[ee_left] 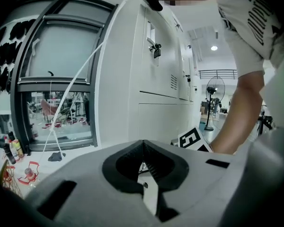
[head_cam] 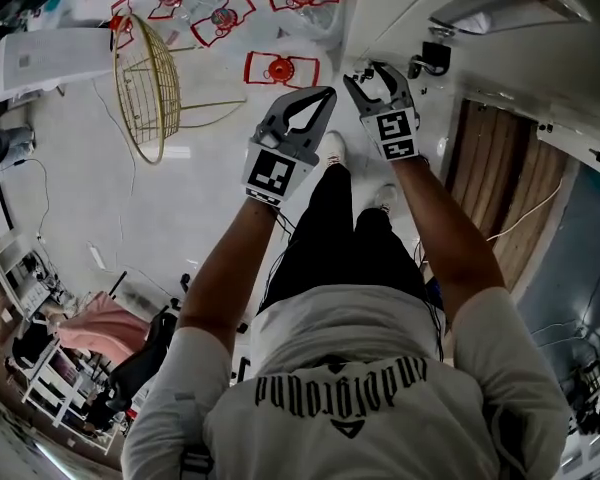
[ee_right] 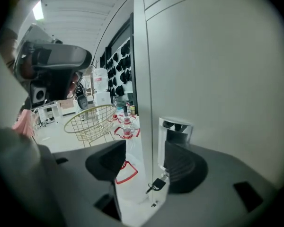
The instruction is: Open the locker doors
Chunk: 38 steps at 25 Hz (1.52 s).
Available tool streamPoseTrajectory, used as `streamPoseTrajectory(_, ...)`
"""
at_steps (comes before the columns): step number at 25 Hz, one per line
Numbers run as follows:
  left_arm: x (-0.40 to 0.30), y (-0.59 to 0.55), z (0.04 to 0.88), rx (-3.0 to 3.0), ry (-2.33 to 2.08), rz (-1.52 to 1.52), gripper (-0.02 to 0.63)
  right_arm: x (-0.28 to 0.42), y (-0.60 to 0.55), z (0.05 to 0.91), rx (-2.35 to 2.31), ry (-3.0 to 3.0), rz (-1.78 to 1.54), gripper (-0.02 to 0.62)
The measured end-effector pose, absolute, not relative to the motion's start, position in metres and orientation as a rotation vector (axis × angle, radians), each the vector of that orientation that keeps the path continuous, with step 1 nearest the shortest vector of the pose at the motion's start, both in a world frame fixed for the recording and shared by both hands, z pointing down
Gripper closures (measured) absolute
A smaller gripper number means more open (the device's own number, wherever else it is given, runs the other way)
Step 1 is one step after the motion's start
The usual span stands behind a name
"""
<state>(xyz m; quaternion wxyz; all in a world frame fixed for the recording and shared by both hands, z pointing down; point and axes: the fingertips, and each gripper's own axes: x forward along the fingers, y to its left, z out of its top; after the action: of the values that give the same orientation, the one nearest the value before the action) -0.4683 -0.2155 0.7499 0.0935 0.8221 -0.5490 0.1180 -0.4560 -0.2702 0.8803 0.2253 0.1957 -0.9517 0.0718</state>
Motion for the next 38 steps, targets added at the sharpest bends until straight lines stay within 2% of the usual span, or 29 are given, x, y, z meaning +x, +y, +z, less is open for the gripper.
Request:
streamPoseTrajectory(8, -0.460, -0.209, 0.742, 2.446, -1.643, 0.355, 0.598, -0.445, -0.246, 0.880, 0.510, -2.616, 0.219, 0.332)
streamPoseTrajectory(17, -0.435, -0.183, 0.739, 2.440, -1.654, 0.373, 0.598, -0.400, -0.191, 0.880, 0.506, -2.584, 0.208, 0.338)
streamPoseTrajectory(27, -0.388, -0.147, 0.741, 2.448, -1.640, 0.389, 0.597, -0.325, -0.157, 0.882, 0.628, -2.506, 0.153, 0.411)
streamPoseTrajectory(31, -0.359, -0.138, 0.745, 2.471, -1.611, 0.405, 0.598, -0.288, -0.151, 0.884, 0.647, -2.498, 0.146, 0.467)
streamPoseTrajectory(38, -0.295, -0.137, 0.737, 2.537, -1.541, 0.416, 0.598, -0.213, -0.139, 0.886, 0.641, -2.477, 0.166, 0.476)
